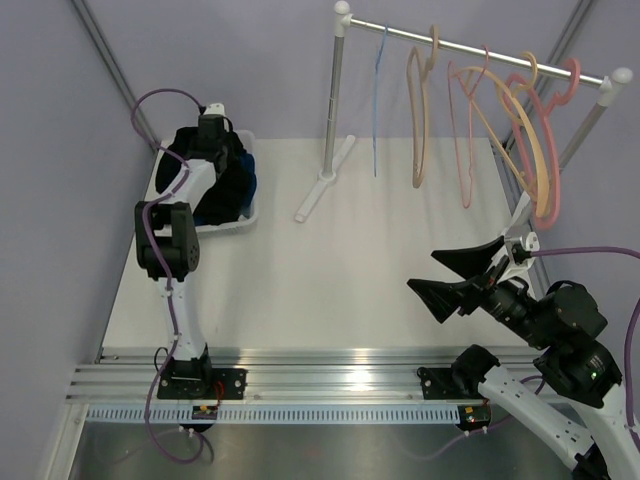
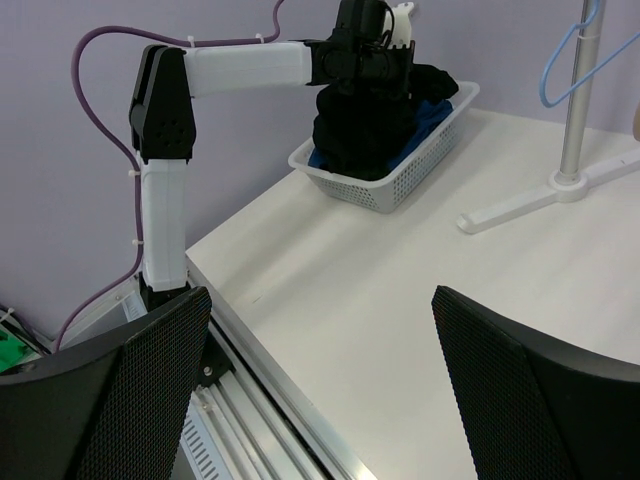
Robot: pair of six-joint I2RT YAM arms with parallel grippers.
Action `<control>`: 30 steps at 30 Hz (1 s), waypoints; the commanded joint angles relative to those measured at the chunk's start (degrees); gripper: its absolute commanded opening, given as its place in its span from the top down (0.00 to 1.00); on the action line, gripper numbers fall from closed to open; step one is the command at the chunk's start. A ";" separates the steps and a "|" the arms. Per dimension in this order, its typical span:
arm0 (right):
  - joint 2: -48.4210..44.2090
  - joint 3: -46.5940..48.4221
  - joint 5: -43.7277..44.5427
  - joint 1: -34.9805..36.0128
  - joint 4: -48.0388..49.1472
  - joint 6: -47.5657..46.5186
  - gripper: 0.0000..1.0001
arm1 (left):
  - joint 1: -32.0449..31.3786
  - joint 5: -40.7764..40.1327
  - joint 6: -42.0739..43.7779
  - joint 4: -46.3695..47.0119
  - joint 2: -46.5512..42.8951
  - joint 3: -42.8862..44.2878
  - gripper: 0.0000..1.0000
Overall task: Remove the t-shirt from the hanger
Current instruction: Place the T-shirt in the bin.
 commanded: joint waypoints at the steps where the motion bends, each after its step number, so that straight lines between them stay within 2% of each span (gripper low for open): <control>1: 0.49 -0.25 -1.71 -0.11 1.80 0.10 0.00 | 1.44 -1.21 1.30 -2.77 3.25 -0.99 1.00; 4: 0.32 -0.16 -2.15 -0.11 1.63 0.01 0.00 | 1.62 2.22 2.62 -3.73 5.18 -0.20 1.00; 9: -0.12 -0.16 -2.15 -0.11 1.62 0.01 0.00 | 1.53 3.47 3.50 -5.76 7.03 0.59 1.00; 16: -0.12 -0.16 -1.71 -0.11 1.45 -0.25 0.01 | 1.62 1.97 5.18 -5.93 1.43 -1.08 0.99; 17: -0.21 -0.16 -1.80 -0.11 1.45 -0.25 0.01 | 1.62 2.41 5.18 -5.85 0.36 -1.16 0.90; 18: -0.21 -0.08 -1.89 -0.11 1.28 -0.25 0.00 | 1.45 3.89 5.00 -5.32 -0.95 -1.43 0.71; 19: -0.47 -0.08 -1.80 -0.11 1.19 -0.34 0.00 | 1.27 4.43 4.91 -4.45 -3.40 -2.12 0.55; 21: -0.74 -0.08 -1.54 -0.11 1.19 -0.51 0.00 | 0.75 5.74 5.09 -1.99 -5.44 -4.15 0.53; 25: -1.44 -0.16 -1.01 -0.11 1.01 -0.60 0.01 | 0.65 7.42 3.60 0.13 -10.00 -5.12 0.36; 29: -1.09 0.01 -0.31 -0.11 0.57 -0.87 0.00 | 0.65 6.55 1.84 1.89 -12.82 -5.03 0.22; 30: -1.09 -0.07 -0.31 -0.11 0.66 -0.78 0.00 | 0.65 7.07 2.01 2.24 -13.35 -4.86 0.22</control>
